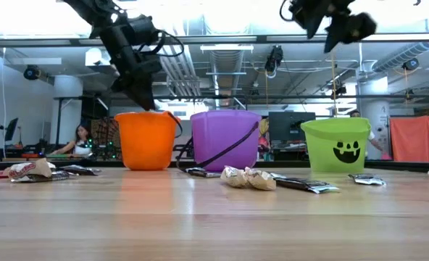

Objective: Sort candy by brand, put in halloween buckets
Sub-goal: Put the brown chocolate bar into the green bucket

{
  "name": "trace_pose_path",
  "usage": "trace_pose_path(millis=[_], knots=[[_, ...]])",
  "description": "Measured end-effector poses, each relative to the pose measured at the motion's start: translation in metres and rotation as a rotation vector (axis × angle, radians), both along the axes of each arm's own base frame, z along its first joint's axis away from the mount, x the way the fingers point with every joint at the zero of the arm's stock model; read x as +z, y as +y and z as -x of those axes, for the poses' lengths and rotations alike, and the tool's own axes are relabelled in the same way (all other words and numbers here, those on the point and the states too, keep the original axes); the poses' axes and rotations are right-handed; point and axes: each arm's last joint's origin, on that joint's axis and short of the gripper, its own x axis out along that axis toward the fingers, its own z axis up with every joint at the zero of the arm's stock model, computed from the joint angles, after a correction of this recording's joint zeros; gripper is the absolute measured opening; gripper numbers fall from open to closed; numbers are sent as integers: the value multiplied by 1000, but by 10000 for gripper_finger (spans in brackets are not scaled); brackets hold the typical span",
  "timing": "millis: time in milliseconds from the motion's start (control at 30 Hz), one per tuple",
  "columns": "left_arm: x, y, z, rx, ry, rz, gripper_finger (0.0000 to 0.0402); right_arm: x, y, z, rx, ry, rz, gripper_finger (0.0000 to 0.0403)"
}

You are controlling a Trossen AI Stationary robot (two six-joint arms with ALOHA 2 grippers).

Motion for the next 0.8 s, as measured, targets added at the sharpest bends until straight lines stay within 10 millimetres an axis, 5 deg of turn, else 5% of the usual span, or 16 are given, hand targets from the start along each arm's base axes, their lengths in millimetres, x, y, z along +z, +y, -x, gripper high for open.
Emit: trace_pose_path(millis=[133, 267, 533, 800], knots=[[18, 3, -4, -14, -39, -44, 144, -19, 39, -10, -21, 95, -37, 194], [46, 4, -9, -38, -105, -101, 161, -60, 69, -21, -78, 233, -75, 194], [115, -6, -20, -135, -284, -228, 157, -147, 65, -26, -234, 350, -85, 194], [147, -17, -22, -181, -357, -290, 153, -185, 61, -18, -352, 364, 2, 194]])
